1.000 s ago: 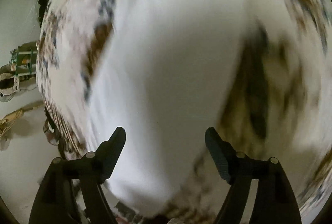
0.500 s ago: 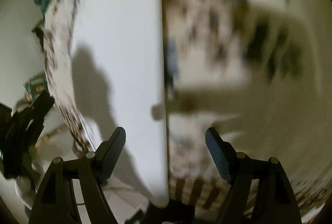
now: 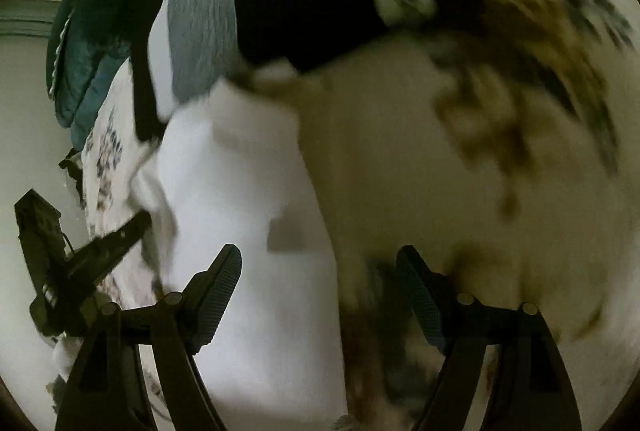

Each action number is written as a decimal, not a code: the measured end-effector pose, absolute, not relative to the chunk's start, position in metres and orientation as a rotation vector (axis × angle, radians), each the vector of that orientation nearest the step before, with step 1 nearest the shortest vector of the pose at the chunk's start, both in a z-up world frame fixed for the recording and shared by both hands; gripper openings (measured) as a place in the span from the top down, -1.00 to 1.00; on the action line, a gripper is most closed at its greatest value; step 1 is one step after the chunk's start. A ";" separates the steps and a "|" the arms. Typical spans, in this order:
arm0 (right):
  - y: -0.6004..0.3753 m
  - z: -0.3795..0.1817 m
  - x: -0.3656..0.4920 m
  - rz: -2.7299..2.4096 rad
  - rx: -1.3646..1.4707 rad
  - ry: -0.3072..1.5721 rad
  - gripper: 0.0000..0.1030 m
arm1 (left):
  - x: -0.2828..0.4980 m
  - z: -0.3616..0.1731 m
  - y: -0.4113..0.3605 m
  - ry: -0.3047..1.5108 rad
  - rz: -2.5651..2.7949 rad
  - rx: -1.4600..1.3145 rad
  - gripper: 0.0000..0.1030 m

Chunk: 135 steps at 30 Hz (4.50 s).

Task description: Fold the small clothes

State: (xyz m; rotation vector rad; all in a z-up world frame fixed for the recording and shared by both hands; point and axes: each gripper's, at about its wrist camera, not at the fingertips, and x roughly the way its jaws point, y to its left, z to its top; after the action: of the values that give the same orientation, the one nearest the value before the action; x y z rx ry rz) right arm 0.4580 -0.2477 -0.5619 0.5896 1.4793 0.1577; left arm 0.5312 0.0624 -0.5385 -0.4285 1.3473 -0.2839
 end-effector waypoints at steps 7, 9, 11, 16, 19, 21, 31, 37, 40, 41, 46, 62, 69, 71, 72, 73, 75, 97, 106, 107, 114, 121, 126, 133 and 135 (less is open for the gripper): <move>-0.242 -0.580 0.500 0.167 0.542 1.502 -0.61 | 0.519 -0.535 0.081 1.301 -0.466 -0.631 0.24; -0.248 -0.578 0.502 0.173 0.547 1.499 -0.61 | 0.508 -0.523 0.097 1.259 -0.492 -0.700 0.16; -0.252 -0.578 0.497 0.182 0.553 1.498 -0.61 | 0.502 -0.515 0.108 1.213 -0.497 -0.764 -0.25; -0.252 -0.582 0.496 0.183 0.565 1.504 -0.61 | 0.517 -0.525 0.086 1.238 -0.466 -0.654 -0.33; -0.247 -0.582 0.498 0.185 0.567 1.504 -0.61 | 0.535 -0.544 0.071 1.316 -0.410 -0.504 -0.28; -0.245 -0.582 0.500 0.192 0.571 1.501 -0.61 | 0.535 -0.540 0.066 1.282 -0.399 -0.457 -0.20; -0.261 -0.565 0.503 0.208 0.619 1.386 0.82 | 0.535 -0.508 0.062 1.178 -0.471 -0.337 0.95; -0.255 -0.521 0.479 0.236 0.607 1.305 0.84 | 0.524 -0.479 0.067 1.124 -0.500 -0.344 0.95; -0.247 -0.496 0.459 0.257 0.601 1.272 0.85 | 0.511 -0.462 0.068 1.096 -0.509 -0.343 0.95; -0.244 -0.486 0.450 0.269 0.596 1.261 0.85 | 0.502 -0.453 0.070 1.084 -0.511 -0.344 0.95; -0.231 -0.446 0.394 0.322 0.551 1.221 0.85 | 0.452 -0.419 0.078 1.049 -0.515 -0.349 0.95; -0.224 -0.508 0.195 0.297 0.495 1.536 0.16 | 0.231 -0.473 0.120 1.414 -0.316 -0.489 0.53; -0.256 -0.505 0.176 0.223 0.689 1.510 -0.12 | 0.230 -0.471 0.163 1.386 -0.204 -0.604 0.14; -0.258 -0.509 0.186 0.195 0.742 1.498 -0.13 | 0.253 -0.474 0.163 1.355 -0.203 -0.607 0.13; -0.256 -0.513 0.194 0.187 0.774 1.488 -0.13 | 0.267 -0.479 0.160 1.353 -0.203 -0.601 0.13; -0.254 -0.518 0.202 0.173 0.793 1.489 -0.13 | 0.281 -0.486 0.155 1.361 -0.201 -0.598 0.13; -0.251 -0.533 0.214 0.133 0.832 1.514 -0.13 | 0.300 -0.500 0.149 1.368 -0.212 -0.601 0.14; -0.218 -0.548 0.184 0.034 0.647 1.699 0.68 | 0.290 -0.508 0.151 1.385 -0.245 -0.703 0.94; -0.232 -0.533 0.140 0.114 0.775 1.739 -0.20 | 0.215 -0.502 0.160 1.488 -0.273 -0.664 -0.06; -0.230 -0.534 0.129 0.122 0.783 1.752 -0.23 | 0.198 -0.504 0.164 1.517 -0.265 -0.659 -0.06; -0.215 -0.565 0.038 0.175 0.818 1.892 -0.25 | 0.109 -0.524 0.180 1.641 -0.219 -0.572 -0.07; -0.188 -0.603 -0.012 0.232 0.848 1.955 -0.25 | 0.075 -0.550 0.167 1.656 -0.281 -0.573 -0.06; -0.161 -0.609 -0.018 0.248 0.886 1.931 -0.18 | 0.073 -0.540 0.151 1.604 -0.298 -0.529 0.67; -0.146 -0.580 -0.020 0.306 0.943 1.843 0.91 | 0.073 -0.508 0.150 1.573 -0.284 -0.556 0.89; -0.147 -0.566 -0.016 0.327 0.994 1.803 0.91 | 0.075 -0.497 0.158 1.558 -0.302 -0.641 0.91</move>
State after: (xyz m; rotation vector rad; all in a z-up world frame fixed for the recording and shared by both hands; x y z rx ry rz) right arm -0.0162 -0.1465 -0.5655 0.9935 1.8029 0.3270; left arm 0.0747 0.1575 -0.4970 -0.6406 1.5577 -0.3017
